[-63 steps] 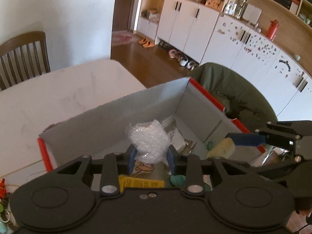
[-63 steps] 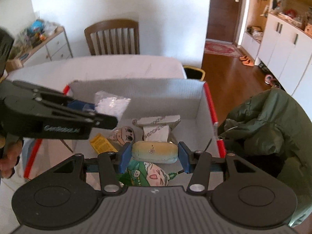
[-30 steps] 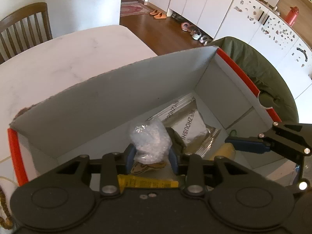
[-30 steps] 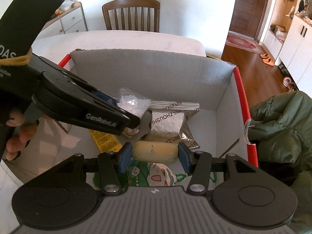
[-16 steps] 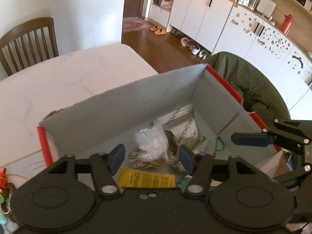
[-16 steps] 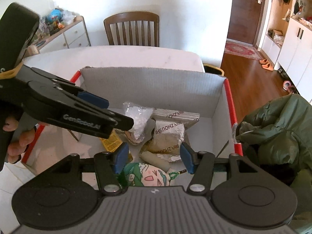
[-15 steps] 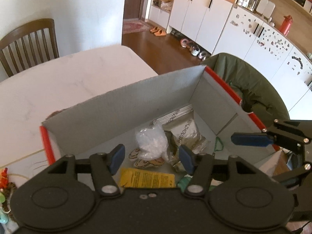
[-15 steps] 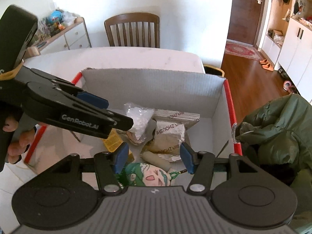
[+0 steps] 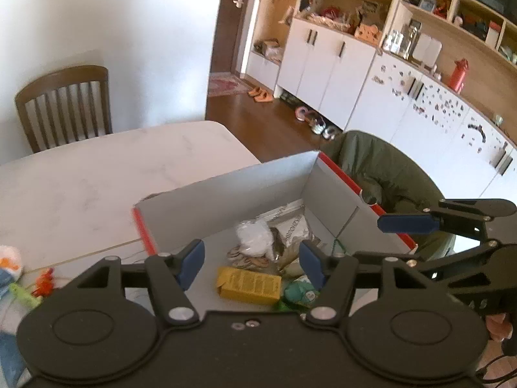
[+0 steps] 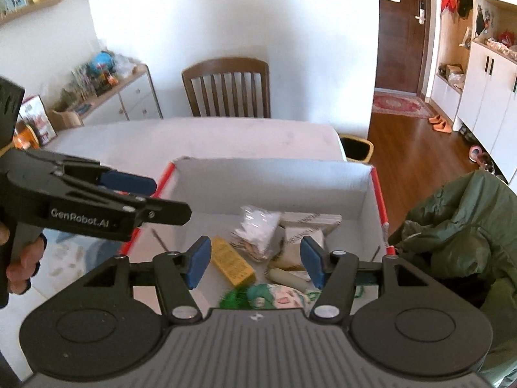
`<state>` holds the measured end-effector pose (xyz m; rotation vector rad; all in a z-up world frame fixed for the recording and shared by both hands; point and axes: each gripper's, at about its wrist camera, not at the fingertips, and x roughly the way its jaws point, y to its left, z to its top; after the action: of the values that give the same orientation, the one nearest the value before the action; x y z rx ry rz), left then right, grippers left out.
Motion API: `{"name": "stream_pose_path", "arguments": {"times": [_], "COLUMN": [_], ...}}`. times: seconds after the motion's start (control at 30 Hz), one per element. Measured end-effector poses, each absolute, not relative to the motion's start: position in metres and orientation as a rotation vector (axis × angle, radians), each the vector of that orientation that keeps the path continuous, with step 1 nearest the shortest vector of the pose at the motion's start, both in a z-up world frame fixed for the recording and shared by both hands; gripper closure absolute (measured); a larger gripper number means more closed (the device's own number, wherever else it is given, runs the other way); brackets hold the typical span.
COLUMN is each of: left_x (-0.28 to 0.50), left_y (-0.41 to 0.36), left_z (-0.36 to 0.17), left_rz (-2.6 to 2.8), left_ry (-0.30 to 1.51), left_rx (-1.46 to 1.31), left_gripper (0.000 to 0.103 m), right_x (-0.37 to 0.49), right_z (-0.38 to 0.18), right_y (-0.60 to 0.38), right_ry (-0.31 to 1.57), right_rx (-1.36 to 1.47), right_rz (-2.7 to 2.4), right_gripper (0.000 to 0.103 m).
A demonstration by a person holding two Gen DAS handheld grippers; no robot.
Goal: Organize objects
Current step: 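Withdraw both grippers from the box back toward the table items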
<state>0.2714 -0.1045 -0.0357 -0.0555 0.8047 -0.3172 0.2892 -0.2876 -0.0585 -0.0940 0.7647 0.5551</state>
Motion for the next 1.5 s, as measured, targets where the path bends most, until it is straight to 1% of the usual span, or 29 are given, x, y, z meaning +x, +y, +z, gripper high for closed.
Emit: {"name": "stream_pose_path", "arguments": {"times": [0.07, 0.2, 0.47, 0.57, 0.67, 0.77, 0.9, 1.27, 1.5], "left_x": [0.263, 0.242, 0.207, 0.198, 0.189, 0.182, 0.176, 0.169, 0.172], "left_y": [-0.096, -0.072, -0.024, -0.007, 0.01, 0.029, 0.054, 0.133, 0.174], "left_z": [-0.03, -0.02, -0.002, 0.003, 0.006, 0.006, 0.002, -0.028, -0.054], "left_rz": [-0.32, -0.313, -0.29, -0.286, -0.279, -0.269, -0.247, -0.167, -0.106], "left_ry": [0.791, 0.762, 0.714, 0.7, 0.687, 0.683, 0.684, 0.714, 0.738], "left_rx": [-0.072, -0.085, -0.097, -0.1, -0.095, -0.11, -0.127, -0.156, -0.195], "left_gripper": [0.039, 0.031, 0.02, 0.017, 0.014, 0.01, 0.001, 0.001, 0.0], "right_x": [0.281, 0.263, 0.232, 0.224, 0.216, 0.208, 0.201, 0.205, 0.215], "right_z": [-0.052, -0.04, -0.025, -0.022, -0.02, -0.019, -0.02, -0.038, -0.059], "right_y": [-0.283, -0.27, -0.229, -0.213, -0.195, -0.176, -0.15, -0.09, -0.051], "right_ry": [0.752, 0.736, 0.707, 0.707, 0.704, 0.704, 0.706, 0.747, 0.779], "right_rx": [-0.083, -0.058, -0.036, -0.014, -0.006, -0.017, -0.031, -0.039, -0.067], "right_rz": [0.558, 0.567, 0.597, 0.607, 0.617, 0.621, 0.632, 0.611, 0.591], "right_gripper": [0.042, 0.04, 0.038, 0.033, 0.032, 0.029, 0.024, 0.024, 0.024]}}
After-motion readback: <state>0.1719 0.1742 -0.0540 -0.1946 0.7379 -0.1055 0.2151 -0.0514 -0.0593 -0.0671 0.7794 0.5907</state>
